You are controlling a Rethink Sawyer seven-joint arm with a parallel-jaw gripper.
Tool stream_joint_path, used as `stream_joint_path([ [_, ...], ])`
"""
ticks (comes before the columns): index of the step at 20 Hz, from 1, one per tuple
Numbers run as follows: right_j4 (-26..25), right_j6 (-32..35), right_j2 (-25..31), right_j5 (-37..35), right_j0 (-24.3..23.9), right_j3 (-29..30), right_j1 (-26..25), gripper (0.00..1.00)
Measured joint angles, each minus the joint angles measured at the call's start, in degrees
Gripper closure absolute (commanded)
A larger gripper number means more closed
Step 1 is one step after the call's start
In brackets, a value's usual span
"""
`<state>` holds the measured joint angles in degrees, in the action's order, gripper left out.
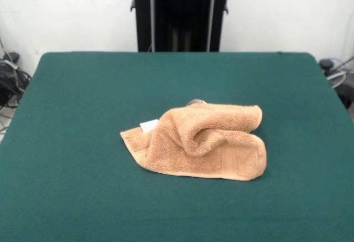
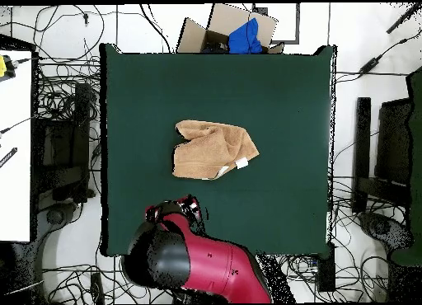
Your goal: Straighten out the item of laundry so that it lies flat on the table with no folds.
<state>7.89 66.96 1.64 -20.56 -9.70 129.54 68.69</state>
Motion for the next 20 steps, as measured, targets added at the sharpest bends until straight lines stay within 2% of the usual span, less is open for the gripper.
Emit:
stream_joint_path([
  [6, 1.15, 0.00, 0.90, -0.06, -1.87, -0.08, -1.84, 0.00],
  [10, 1.00, 0.00, 1.21, -2.80, -3.32, -1.58, -4.09, 0.00],
  [20, -3.28, 0.00, 1.61, -20.49, -7.60, -10.26, -4.54, 0.00],
])
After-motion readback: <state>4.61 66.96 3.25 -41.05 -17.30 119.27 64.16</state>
